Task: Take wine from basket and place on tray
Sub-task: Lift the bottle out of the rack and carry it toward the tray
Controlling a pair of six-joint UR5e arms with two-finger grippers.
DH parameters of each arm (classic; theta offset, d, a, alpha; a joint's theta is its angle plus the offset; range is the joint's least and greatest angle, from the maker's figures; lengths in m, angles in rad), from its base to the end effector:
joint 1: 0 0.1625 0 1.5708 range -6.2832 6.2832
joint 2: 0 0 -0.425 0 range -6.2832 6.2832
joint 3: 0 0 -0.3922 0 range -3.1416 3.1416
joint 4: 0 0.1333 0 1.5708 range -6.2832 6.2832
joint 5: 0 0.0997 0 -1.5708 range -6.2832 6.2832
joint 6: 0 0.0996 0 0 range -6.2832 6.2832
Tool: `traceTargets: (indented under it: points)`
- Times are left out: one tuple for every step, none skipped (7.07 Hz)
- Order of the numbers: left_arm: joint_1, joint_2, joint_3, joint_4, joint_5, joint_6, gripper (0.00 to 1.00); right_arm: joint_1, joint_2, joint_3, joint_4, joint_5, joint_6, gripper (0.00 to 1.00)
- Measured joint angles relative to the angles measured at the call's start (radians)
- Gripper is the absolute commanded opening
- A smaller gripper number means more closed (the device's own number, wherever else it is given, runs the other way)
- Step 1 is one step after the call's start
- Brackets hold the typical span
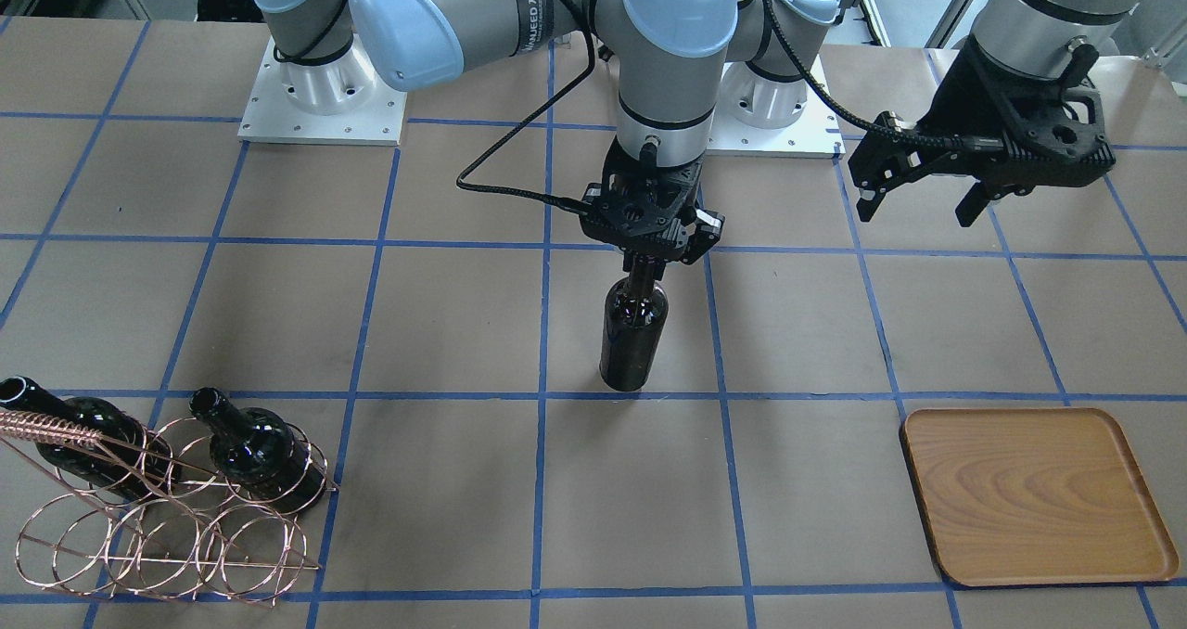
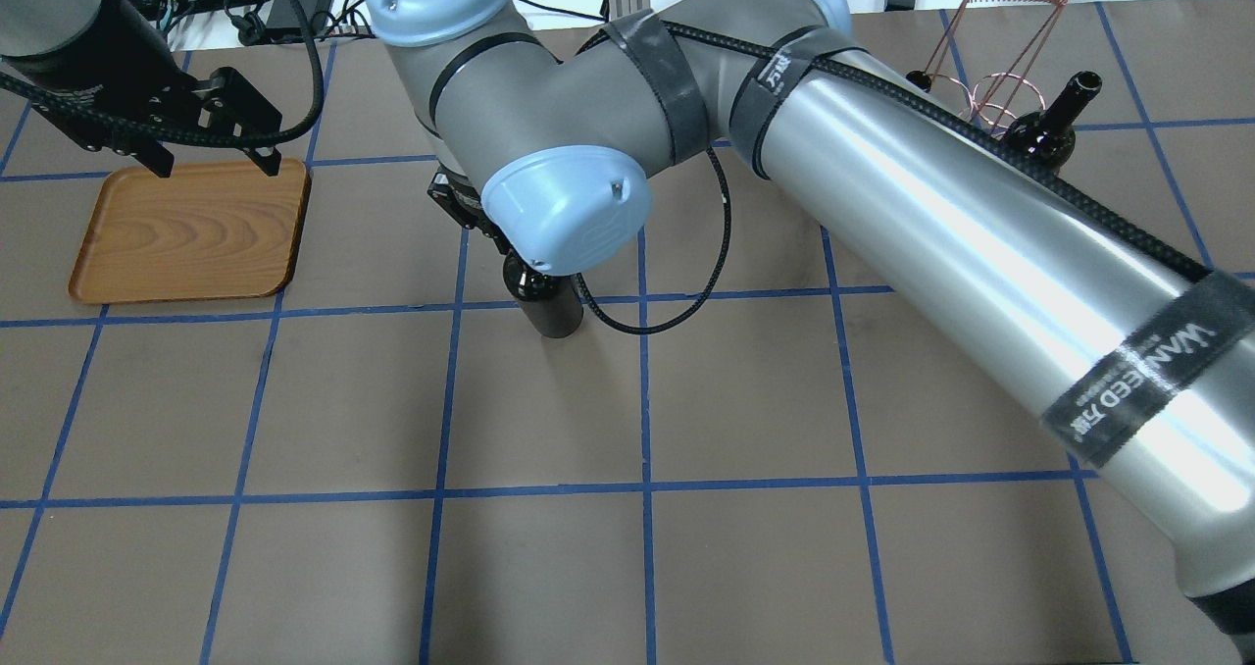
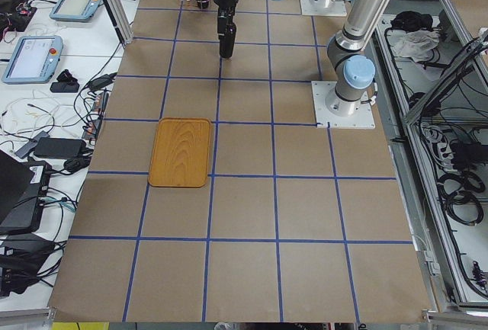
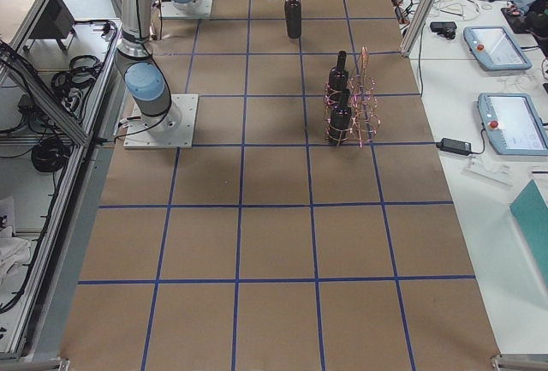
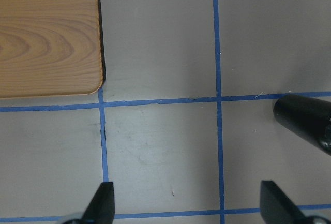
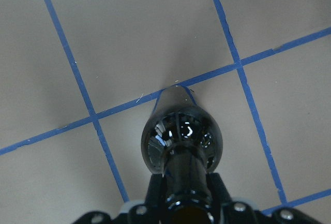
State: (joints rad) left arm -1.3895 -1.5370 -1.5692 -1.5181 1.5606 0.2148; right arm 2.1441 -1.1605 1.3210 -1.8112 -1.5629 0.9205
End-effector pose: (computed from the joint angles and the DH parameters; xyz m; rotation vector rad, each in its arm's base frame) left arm -0.0445 -0.5019 0.5107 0.0531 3.1307 -0.1384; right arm 0.4728 -0.4851 0.3982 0.5316 3.0342 -0.0821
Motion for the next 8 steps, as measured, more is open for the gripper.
traceTargets:
  points:
    - [0.0,0.0,-0.001,0.0,0.0,0.0,1.0,0.006,0.006,-0.003,0.001,0.001,0.007,0.0]
    - [0.0,0.0,-0.002,-0.001,0.0,0.0,1.0,0.009,0.008,-0.005,0.003,0.001,0.008,0.44]
    - [0.0,0.0,-0.002,-0.002,0.001,0.0,1.0,0.009,0.009,-0.005,0.005,0.001,0.007,0.74]
    - [0.0,0.0,-0.003,-0.003,0.001,0.0,1.0,0.009,0.01,-0.005,0.007,0.0,0.005,0.81]
    - [0.0,0.0,-0.003,-0.005,0.001,0.0,1.0,0.01,0.01,-0.003,0.01,-0.001,0.002,0.87]
    - [-0.001,0.0,-0.003,-0.006,0.001,0.0,1.0,0.01,0.01,-0.001,0.012,-0.002,0.0,0.9]
    - [-0.004,0.0,-0.003,-0.007,0.003,-0.001,1.0,0.01,0.008,-0.001,0.013,-0.002,-0.002,0.93]
    - [-0.007,-0.002,-0.004,-0.008,0.003,0.0,1.0,0.008,0.0,-0.002,0.013,-0.002,-0.009,0.95]
